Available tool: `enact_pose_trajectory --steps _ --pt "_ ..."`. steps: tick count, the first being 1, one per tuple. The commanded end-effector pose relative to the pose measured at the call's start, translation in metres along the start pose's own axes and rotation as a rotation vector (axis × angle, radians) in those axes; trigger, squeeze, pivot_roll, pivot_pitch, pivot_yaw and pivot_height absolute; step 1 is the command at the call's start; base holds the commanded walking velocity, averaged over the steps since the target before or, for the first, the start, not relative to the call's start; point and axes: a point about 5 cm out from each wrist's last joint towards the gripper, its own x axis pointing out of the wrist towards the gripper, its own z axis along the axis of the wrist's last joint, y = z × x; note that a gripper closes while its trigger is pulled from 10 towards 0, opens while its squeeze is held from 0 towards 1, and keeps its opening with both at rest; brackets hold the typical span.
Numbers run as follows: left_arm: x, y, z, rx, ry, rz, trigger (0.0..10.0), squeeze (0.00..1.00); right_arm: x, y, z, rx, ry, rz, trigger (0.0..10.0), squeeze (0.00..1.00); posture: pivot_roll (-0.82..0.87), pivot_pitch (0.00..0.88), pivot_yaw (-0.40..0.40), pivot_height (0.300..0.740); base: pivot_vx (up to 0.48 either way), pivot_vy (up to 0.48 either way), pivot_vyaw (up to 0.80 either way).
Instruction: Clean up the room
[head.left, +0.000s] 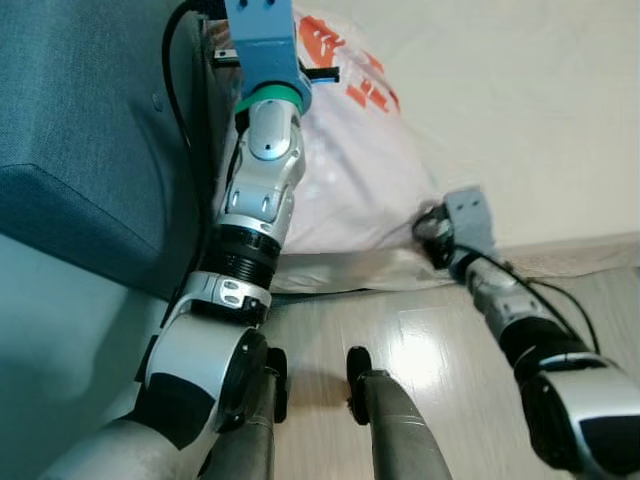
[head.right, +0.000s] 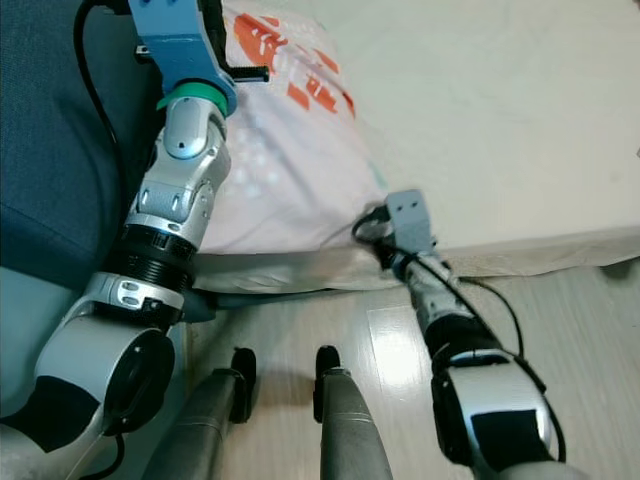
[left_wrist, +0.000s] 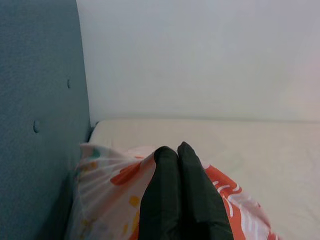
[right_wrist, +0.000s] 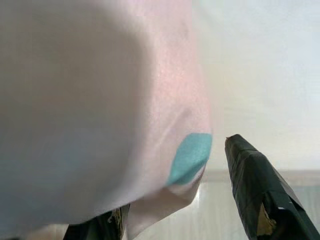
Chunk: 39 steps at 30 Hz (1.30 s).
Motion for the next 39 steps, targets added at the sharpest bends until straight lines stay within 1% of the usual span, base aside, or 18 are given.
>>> enact_pose_trajectory --steps 1,9,10,11,13,14,15,17,19,23,26,30,32,33,35,36,37,39 --pt "-0.002 -0.009 0.014 -0.006 -0.068 -0.037 0.0 0.00 -0.002 -0.001 -0.011 0.027 0.039 -0.012 10.0 0.00 0.04 0.367 0.092 0.740 0.000 0.000 0.00" --pt "-0.012 -0.017 0.014 -0.014 -0.056 -0.076 0.0 0.00 0.002 0.000 0.002 0.010 0.023 -0.001 10.0 0.00 0.06 0.381 0.091 0.740 0.000 0.000 0.00" --pt "-0.016 -0.021 0.016 0.027 -0.094 -0.110 0.0 0.00 0.003 0.001 0.004 0.014 0.021 0.006 10.0 0.00 0.06 0.381 0.087 0.740 0.000 0.000 0.00" --pt "-0.016 -0.021 0.016 0.027 -0.094 -0.110 0.0 0.00 0.003 0.001 0.004 0.014 0.021 0.006 10.0 0.00 0.06 0.381 0.087 0.740 0.000 0.000 0.00" --pt "-0.025 -0.031 0.017 0.155 -0.193 -0.193 0.0 0.00 0.004 0.005 0.010 0.021 0.008 0.024 10.0 0.00 0.07 0.381 0.084 0.740 0.000 0.000 0.00" --pt "-0.025 -0.031 0.017 0.155 -0.193 -0.193 0.0 0.00 0.004 0.005 0.010 0.021 0.008 0.024 10.0 0.00 0.07 0.381 0.084 0.740 0.000 0.000 0.00" --pt "-0.029 -0.035 0.016 0.202 -0.221 -0.223 0.0 0.00 0.005 0.007 0.014 0.023 -0.003 0.026 10.0 0.00 0.07 0.382 0.084 0.740 0.000 0.000 0.00" --pt "-0.035 -0.041 0.012 0.309 -0.290 -0.279 0.0 0.00 0.008 0.005 0.029 0.028 -0.053 -0.007 10.0 0.00 0.07 0.381 0.083 0.740 0.000 0.000 0.00" --pt "-0.038 -0.044 0.010 0.368 -0.341 -0.314 0.0 0.00 0.009 -0.001 0.045 0.030 -0.107 -0.053 10.0 0.00 0.08 0.382 0.084 0.740 0.000 0.000 0.00" --pt "-0.041 -0.047 0.014 0.405 -0.393 -0.333 0.0 0.00 0.010 -0.009 0.063 0.013 -0.161 -0.102 10.0 0.00 0.07 0.382 0.084 0.740 0.000 0.000 0.00" --pt "-0.045 -0.053 0.016 0.432 -0.435 -0.348 0.0 0.00 0.010 -0.021 0.083 -0.052 -0.211 -0.163 10.0 0.00 0.07 0.382 0.082 0.740 0.000 0.000 0.00" --pt "-0.049 -0.056 0.004 0.456 -0.403 -0.361 0.0 0.00 0.009 -0.029 0.079 -0.072 -0.175 -0.192 10.0 0.00 0.07 0.387 0.077 0.740 0.000 0.000 0.00" --pt "-0.054 -0.060 -0.018 0.511 -0.312 -0.403 0.0 0.00 0.010 -0.022 0.058 -0.069 -0.101 -0.144 10.0 0.00 0.07 0.391 0.074 0.740 0.000 0.000 0.00" --pt "-0.054 -0.060 -0.018 0.511 -0.312 -0.403 0.0 0.00 0.010 -0.022 0.058 -0.069 -0.101 -0.144 10.0 0.00 0.07 0.391 0.074 0.740 0.000 0.000 0.00" --pt "-0.054 -0.060 -0.036 0.556 -0.216 -0.415 0.0 0.00 0.010 -0.010 0.043 -0.011 -0.051 -0.078 10.0 0.00 0.07 0.393 0.075 0.740 0.000 0.000 0.00" --pt "-0.054 -0.060 -0.036 0.556 -0.216 -0.415 0.0 0.00 0.010 -0.010 0.043 -0.011 -0.051 -0.078 10.0 0.00 0.07 0.393 0.075 0.740 0.000 0.000 0.00" --pt "-0.054 -0.055 -0.060 0.633 -0.059 -0.424 7.8 0.00 0.008 0.012 0.024 0.057 -0.002 0.031 10.0 0.00 0.06 0.398 0.080 0.740 0.000 0.000 0.00" --pt "-0.054 -0.055 -0.060 0.633 -0.059 -0.424 7.8 0.00 0.008 0.012 0.024 0.057 -0.002 0.031 10.0 0.00 0.06 0.398 0.080 0.740 0.000 0.000 0.00"
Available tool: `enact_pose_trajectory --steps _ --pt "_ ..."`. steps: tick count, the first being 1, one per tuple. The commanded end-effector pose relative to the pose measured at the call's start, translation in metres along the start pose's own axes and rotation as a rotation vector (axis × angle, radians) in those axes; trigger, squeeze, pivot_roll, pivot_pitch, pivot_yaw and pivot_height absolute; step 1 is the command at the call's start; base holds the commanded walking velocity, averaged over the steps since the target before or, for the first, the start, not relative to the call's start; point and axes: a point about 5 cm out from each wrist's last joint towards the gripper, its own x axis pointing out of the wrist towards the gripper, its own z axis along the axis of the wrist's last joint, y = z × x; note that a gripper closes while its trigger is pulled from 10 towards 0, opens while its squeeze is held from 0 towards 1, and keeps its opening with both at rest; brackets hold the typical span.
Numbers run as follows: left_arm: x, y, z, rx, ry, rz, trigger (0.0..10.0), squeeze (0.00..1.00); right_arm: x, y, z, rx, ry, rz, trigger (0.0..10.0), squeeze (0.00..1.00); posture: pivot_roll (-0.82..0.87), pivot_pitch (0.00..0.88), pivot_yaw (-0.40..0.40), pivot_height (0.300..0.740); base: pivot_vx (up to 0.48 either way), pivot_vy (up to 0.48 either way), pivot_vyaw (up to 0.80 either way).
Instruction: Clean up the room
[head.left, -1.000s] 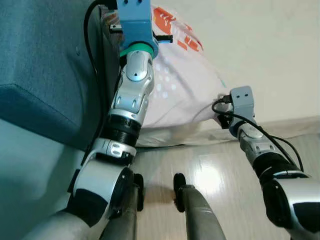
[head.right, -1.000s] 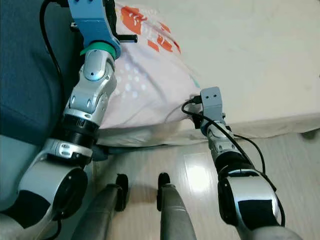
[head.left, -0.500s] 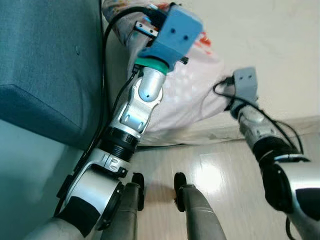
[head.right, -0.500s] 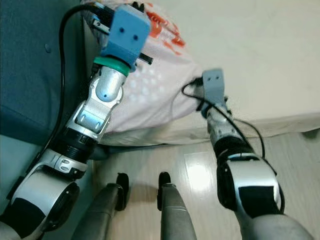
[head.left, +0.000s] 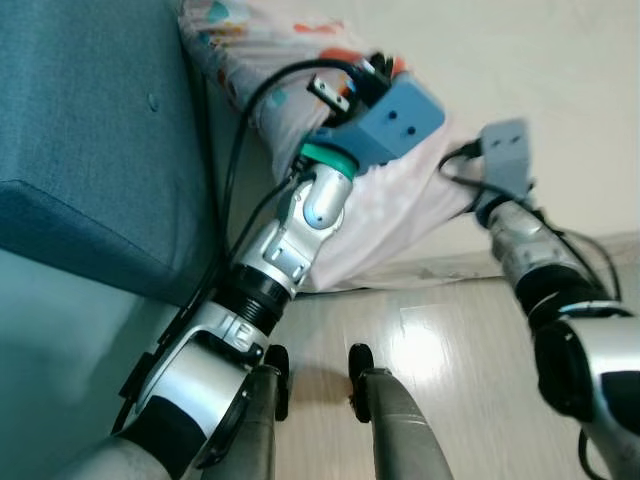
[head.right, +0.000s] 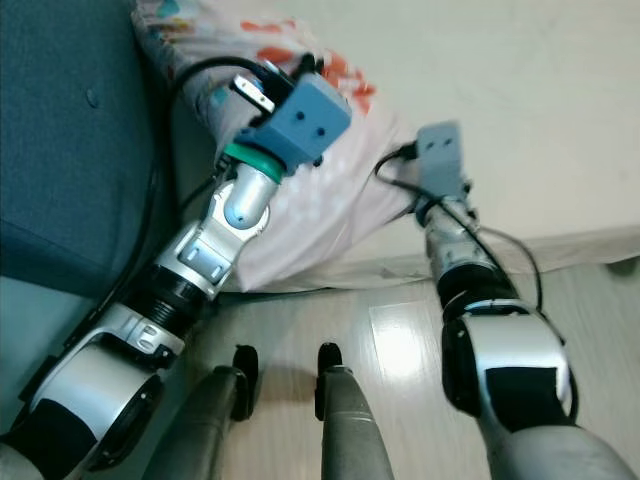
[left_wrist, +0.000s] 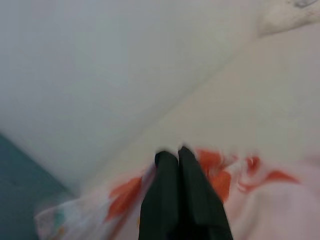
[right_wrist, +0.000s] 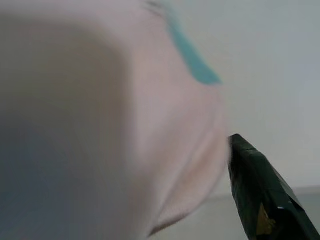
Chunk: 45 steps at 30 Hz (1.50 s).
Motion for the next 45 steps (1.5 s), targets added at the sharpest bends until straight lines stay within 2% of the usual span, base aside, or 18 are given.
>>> enact_pose_trajectory --steps 1,3,4,5,6,7,8,9,10,16,22,25,29,32,37,40,44,45 --pt "-0.002 -0.012 -0.007 0.027 0.067 -0.061 10.0 0.00 -0.002 0.013 -0.010 0.062 0.027 0.081 10.0 0.00 0.06 0.399 0.079 0.740 0.000 0.000 0.00" --pt "-0.004 -0.014 -0.021 0.023 0.161 -0.062 10.0 0.00 -0.005 0.037 -0.023 0.173 0.064 0.234 10.0 0.00 0.06 0.398 0.081 0.740 0.000 0.000 0.00" --pt "-0.004 -0.014 -0.021 0.023 0.161 -0.062 10.0 0.00 -0.005 0.037 -0.023 0.173 0.064 0.234 10.0 0.00 0.06 0.398 0.081 0.740 0.000 0.000 0.00" --pt "-0.004 -0.013 -0.025 0.020 0.190 -0.047 9.3 0.00 -0.007 0.047 -0.027 0.228 0.073 0.306 10.0 0.00 0.06 0.397 0.081 0.740 0.000 0.000 0.00" --pt "-0.005 -0.013 -0.031 0.011 0.225 -0.028 5.8 0.00 -0.009 0.055 -0.029 0.295 0.077 0.377 10.0 0.00 0.05 0.395 0.080 0.740 0.000 0.000 0.00" --pt "-0.006 -0.012 -0.035 0.009 0.251 -0.019 5.0 0.00 -0.011 0.059 -0.031 0.343 0.083 0.426 10.0 0.00 0.05 0.394 0.080 0.740 0.000 0.000 0.00" --pt "-0.006 -0.012 -0.035 0.009 0.251 -0.019 5.0 0.00 -0.011 0.059 -0.031 0.343 0.083 0.426 10.0 0.00 0.05 0.394 0.080 0.740 0.000 0.000 0.00" --pt "-0.006 -0.014 -0.040 0.009 0.287 -0.018 9.4 0.00 -0.013 0.064 -0.035 0.371 0.085 0.481 10.0 0.00 0.04 0.389 0.079 0.740 0.000 0.000 0.00" --pt "-0.008 -0.015 -0.046 0.003 0.326 -0.028 10.0 0.00 -0.017 0.069 -0.040 0.372 0.091 0.530 10.0 0.00 0.04 0.386 0.079 0.740 0.000 0.000 0.00" --pt "-0.013 -0.021 -0.058 -0.036 0.433 -0.062 10.0 0.00 -0.026 0.071 -0.064 0.356 0.135 0.564 10.0 0.00 0.02 0.373 0.077 0.740 0.000 0.000 0.00" --pt "-0.034 -0.039 -0.079 -0.164 0.606 -0.148 10.0 0.00 -0.053 0.044 -0.132 0.371 0.294 0.391 10.0 0.00 0.01 0.350 0.078 0.740 0.000 0.000 0.00" --pt "-0.036 -0.036 -0.083 -0.162 0.609 -0.120 10.0 0.00 -0.059 0.027 -0.143 0.363 0.281 0.277 10.0 0.00 -0.01 0.334 0.082 0.740 0.000 0.000 0.00" --pt "-0.034 -0.031 -0.084 -0.160 0.592 -0.072 10.0 0.00 -0.059 0.013 -0.142 0.372 0.230 0.202 10.0 0.00 -0.01 0.325 0.083 0.740 0.000 0.000 0.00" --pt "-0.024 -0.012 -0.071 -0.174 0.449 0.090 10.0 0.00 -0.053 0.005 -0.117 0.403 0.037 0.207 10.0 0.00 -0.02 0.297 0.084 0.740 0.000 0.000 0.00" --pt "-0.020 0.005 -0.049 -0.192 0.254 0.198 10.0 0.00 -0.052 0.013 -0.091 0.355 -0.127 0.303 10.0 0.00 -0.02 0.265 0.090 0.740 0.000 0.000 0.00" --pt "-0.024 0.010 -0.049 -0.152 0.257 0.175 10.0 0.00 -0.057 0.021 -0.081 0.329 -0.179 0.354 10.0 0.00 -0.03 0.252 0.094 0.740 0.000 0.000 0.00" --pt "-0.038 -0.005 -0.062 -0.151 0.356 -0.038 10.0 0.00 -0.065 0.029 -0.084 0.314 -0.183 0.390 10.0 0.00 -0.03 0.232 0.105 0.740 0.000 0.000 0.00" --pt "-0.049 -0.013 -0.069 -0.162 0.407 -0.127 10.0 0.00 -0.071 0.032 -0.091 0.298 -0.168 0.401 10.0 0.00 -0.03 0.226 0.107 0.740 0.000 0.000 0.00"
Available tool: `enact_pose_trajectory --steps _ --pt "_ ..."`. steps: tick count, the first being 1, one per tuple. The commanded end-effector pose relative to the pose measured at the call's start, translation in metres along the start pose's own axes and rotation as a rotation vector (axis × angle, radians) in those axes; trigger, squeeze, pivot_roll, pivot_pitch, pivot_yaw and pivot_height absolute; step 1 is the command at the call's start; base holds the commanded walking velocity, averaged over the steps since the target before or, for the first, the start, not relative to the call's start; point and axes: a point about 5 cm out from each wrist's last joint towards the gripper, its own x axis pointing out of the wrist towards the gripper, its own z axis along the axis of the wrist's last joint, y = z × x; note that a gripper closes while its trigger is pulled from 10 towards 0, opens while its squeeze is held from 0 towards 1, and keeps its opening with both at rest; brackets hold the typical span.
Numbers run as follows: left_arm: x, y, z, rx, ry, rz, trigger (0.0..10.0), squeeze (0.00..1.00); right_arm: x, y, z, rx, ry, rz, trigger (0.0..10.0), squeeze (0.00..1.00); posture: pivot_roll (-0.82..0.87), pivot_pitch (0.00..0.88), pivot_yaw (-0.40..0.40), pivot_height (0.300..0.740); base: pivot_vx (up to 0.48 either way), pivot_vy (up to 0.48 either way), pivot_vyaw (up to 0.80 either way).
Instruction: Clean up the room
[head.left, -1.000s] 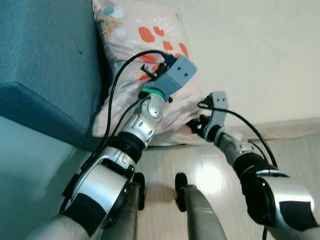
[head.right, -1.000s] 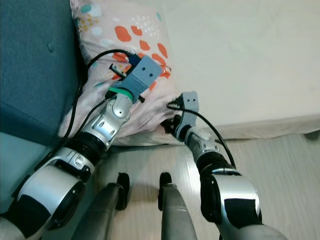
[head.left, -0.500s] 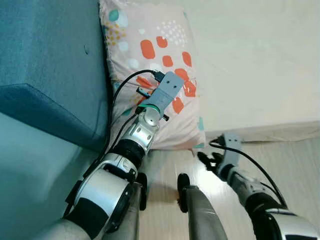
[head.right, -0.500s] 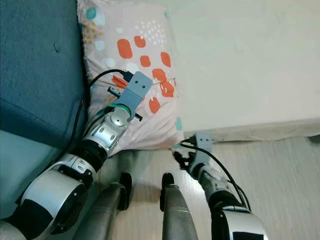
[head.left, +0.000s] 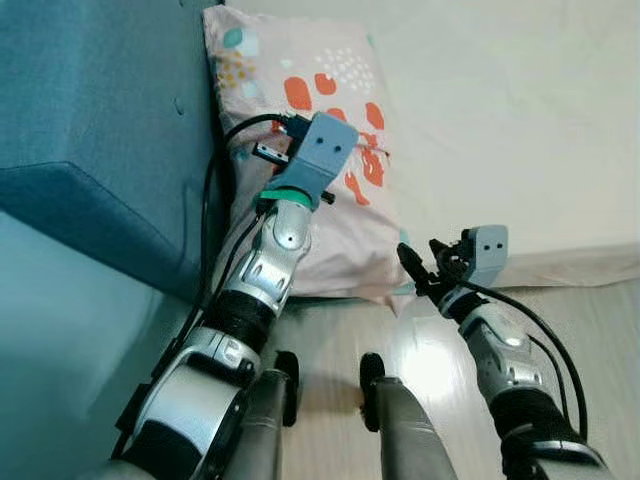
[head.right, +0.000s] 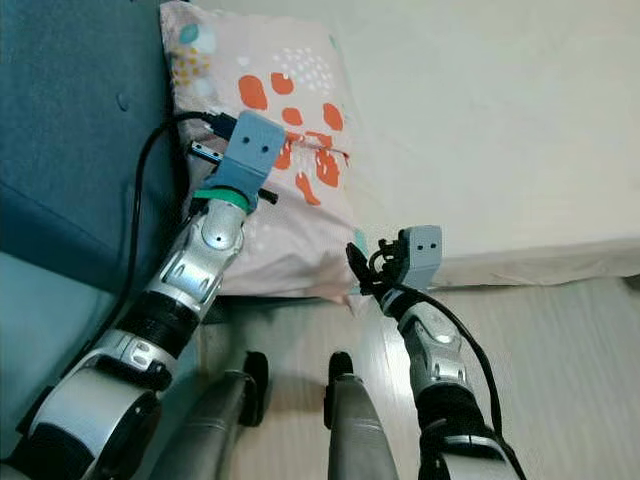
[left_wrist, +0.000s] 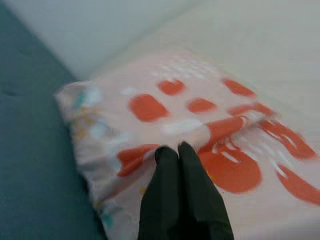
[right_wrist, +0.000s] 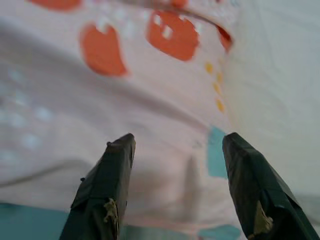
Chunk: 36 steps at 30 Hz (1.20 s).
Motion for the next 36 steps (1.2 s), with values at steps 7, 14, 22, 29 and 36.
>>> enact_pose_trajectory --steps 7,14,22,29,36 --pt "-0.033 -0.032 -0.053 0.038 0.175 -0.233 10.0 1.00 -0.026 0.018 -0.040 0.032 0.114 0.011 10.0 0.00 -0.04 0.202 0.098 0.740 0.000 0.000 0.00" --pt "-0.037 -0.031 -0.057 -0.006 0.160 -0.187 10.0 1.00 -0.020 0.022 -0.034 0.041 0.100 0.006 10.0 0.00 -0.05 0.169 0.099 0.740 0.000 0.000 0.00" --pt "-0.056 -0.011 -0.017 -0.282 -0.070 -0.212 10.0 0.00 -0.012 0.031 -0.010 0.024 -0.026 -0.033 10.0 0.00 -0.06 0.121 0.109 0.740 0.000 0.000 0.00" --pt "-0.066 -0.006 -0.021 -0.362 -0.059 -0.247 10.0 0.00 -0.006 0.046 0.004 0.033 -0.117 -0.070 10.0 0.00 -0.06 0.094 0.121 0.740 0.000 0.000 0.00" --pt "-0.065 0.007 -0.031 -0.441 -0.008 -0.236 10.0 0.00 0.002 0.064 0.015 0.057 -0.169 -0.065 10.0 0.00 -0.08 0.061 0.120 0.740 0.000 0.000 0.00"
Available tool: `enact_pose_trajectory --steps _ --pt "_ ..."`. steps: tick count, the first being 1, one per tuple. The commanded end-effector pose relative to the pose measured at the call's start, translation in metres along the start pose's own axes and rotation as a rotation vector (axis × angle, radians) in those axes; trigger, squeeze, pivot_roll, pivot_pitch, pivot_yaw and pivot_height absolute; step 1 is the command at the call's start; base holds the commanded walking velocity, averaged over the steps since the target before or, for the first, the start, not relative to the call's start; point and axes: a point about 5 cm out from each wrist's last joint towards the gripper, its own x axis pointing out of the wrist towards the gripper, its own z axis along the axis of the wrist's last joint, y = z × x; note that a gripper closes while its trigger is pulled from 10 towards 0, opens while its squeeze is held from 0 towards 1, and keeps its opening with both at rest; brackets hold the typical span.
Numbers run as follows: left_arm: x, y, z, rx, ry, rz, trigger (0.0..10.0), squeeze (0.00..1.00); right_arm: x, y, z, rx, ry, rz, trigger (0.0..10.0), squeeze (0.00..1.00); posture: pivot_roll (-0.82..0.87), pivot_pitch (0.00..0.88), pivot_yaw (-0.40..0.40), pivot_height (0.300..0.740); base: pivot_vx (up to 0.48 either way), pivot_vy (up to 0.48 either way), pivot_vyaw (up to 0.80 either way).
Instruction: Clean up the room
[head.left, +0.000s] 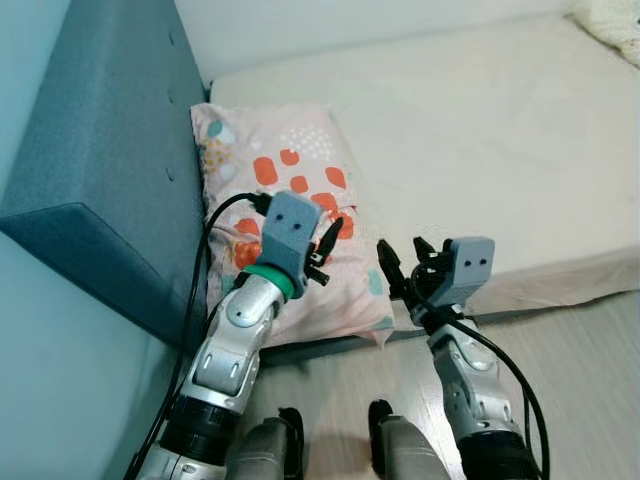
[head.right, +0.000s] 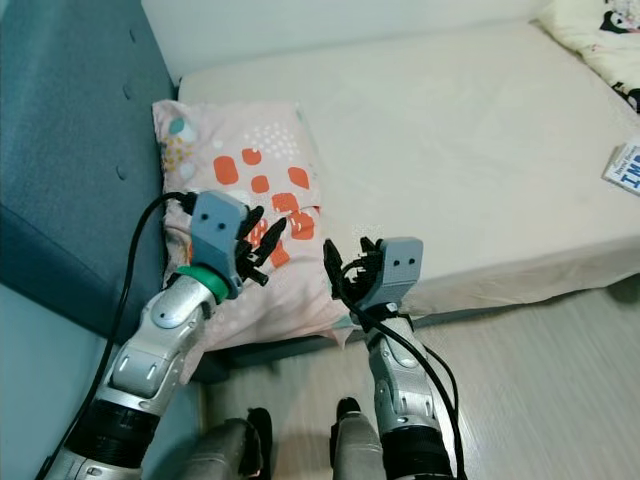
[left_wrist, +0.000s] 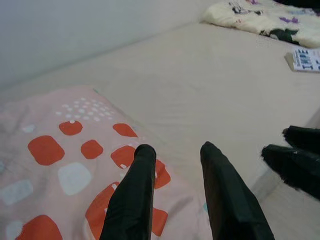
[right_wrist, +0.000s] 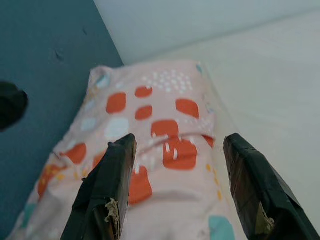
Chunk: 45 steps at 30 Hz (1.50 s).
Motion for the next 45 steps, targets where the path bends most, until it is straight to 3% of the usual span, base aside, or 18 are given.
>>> enact_pose_trajectory --steps 1,6,8,13,19,34,35,39,45 --pt "-0.001 0.003 -0.002 -0.014 0.015 0.001 10.0 0.00 -0.002 0.003 -0.003 0.002 0.012 -0.001 10.0 0.00 -0.08 0.061 0.120 0.740 0.000 0.000 0.00" --pt "0.000 0.007 0.002 0.027 0.001 -0.019 10.0 0.00 0.006 0.002 0.013 -0.062 -0.042 -0.007 10.0 0.00 -0.08 0.054 0.116 0.740 0.000 0.000 0.00" --pt "0.002 0.007 0.005 0.051 -0.019 -0.017 10.0 0.00 0.010 -0.002 0.019 -0.167 -0.053 -0.028 10.0 0.00 -0.08 0.051 0.111 0.740 0.000 0.000 0.26" --pt "0.004 0.006 0.004 0.055 -0.022 0.003 10.0 0.00 0.011 -0.007 0.019 -0.220 -0.045 -0.088 10.0 0.00 -0.08 0.051 0.109 0.740 0.103 0.000 0.71" --pt "0.007 0.004 0.006 0.046 -0.030 0.010 10.0 0.00 0.009 -0.015 0.024 -0.164 -0.070 -0.148 10.0 0.00 -0.09 0.048 0.102 0.740 0.304 0.000 0.36" --pt "0.013 0.000 0.007 0.056 -0.044 0.011 10.0 0.00 0.008 -0.019 0.022 -0.173 -0.058 -0.143 10.0 0.00 -0.10 0.047 0.097 0.740 0.454 0.000 0.00" --pt "0.013 0.001 0.007 0.052 -0.043 0.016 10.0 0.00 0.008 -0.017 0.019 -0.222 -0.028 -0.121 10.0 0.00 -0.10 0.046 0.095 0.740 0.465 0.000 0.00" --pt "0.013 0.001 0.007 0.051 -0.044 0.019 10.0 0.00 0.008 -0.017 0.018 -0.249 -0.016 -0.117 10.0 0.00 -0.10 0.046 0.094 0.740 0.465 0.000 0.16" --pt "0.014 0.000 0.009 0.027 -0.059 0.017 10.0 0.00 0.010 -0.019 0.022 -0.193 -0.034 -0.124 10.0 0.00 -0.10 0.047 0.093 0.740 0.198 0.000 0.21"
